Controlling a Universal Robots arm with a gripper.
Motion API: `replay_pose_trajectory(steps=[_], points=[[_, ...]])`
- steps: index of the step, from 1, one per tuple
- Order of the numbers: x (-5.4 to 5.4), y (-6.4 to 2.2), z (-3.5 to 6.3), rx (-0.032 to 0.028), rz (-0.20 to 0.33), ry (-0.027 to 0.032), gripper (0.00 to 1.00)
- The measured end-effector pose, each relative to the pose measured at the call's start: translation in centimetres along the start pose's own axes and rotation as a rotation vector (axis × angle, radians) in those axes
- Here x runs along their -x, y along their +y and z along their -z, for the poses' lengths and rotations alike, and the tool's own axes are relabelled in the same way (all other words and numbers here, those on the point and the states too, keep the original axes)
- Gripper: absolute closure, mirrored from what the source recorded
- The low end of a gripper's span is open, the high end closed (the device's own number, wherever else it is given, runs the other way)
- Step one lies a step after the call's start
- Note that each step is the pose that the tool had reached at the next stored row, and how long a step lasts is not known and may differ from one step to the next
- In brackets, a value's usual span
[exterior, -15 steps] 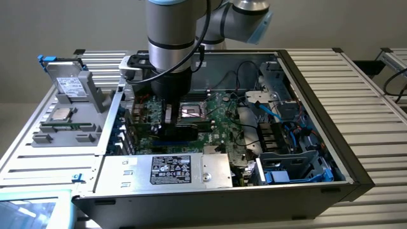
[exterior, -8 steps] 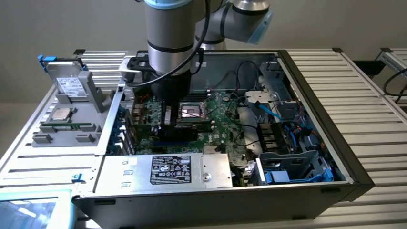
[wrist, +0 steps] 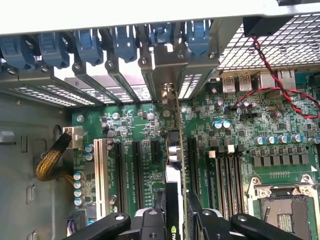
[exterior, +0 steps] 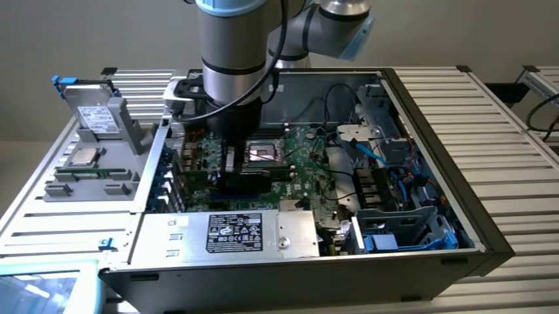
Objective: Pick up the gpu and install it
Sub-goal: 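Insert the gpu into the slot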
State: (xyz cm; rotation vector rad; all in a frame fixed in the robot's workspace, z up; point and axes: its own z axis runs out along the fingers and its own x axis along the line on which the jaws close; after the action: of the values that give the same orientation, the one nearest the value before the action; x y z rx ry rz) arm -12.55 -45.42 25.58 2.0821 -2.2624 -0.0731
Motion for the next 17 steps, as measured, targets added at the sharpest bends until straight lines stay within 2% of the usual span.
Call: replay_pose_trajectory(steps=[8,17], points=[[-0.36,0.01,-0.05,0.0009,0.0,-0.009,0.72],[-0.53,0.0,-0.07,0.0009,0.001,-0.0096,0.72]])
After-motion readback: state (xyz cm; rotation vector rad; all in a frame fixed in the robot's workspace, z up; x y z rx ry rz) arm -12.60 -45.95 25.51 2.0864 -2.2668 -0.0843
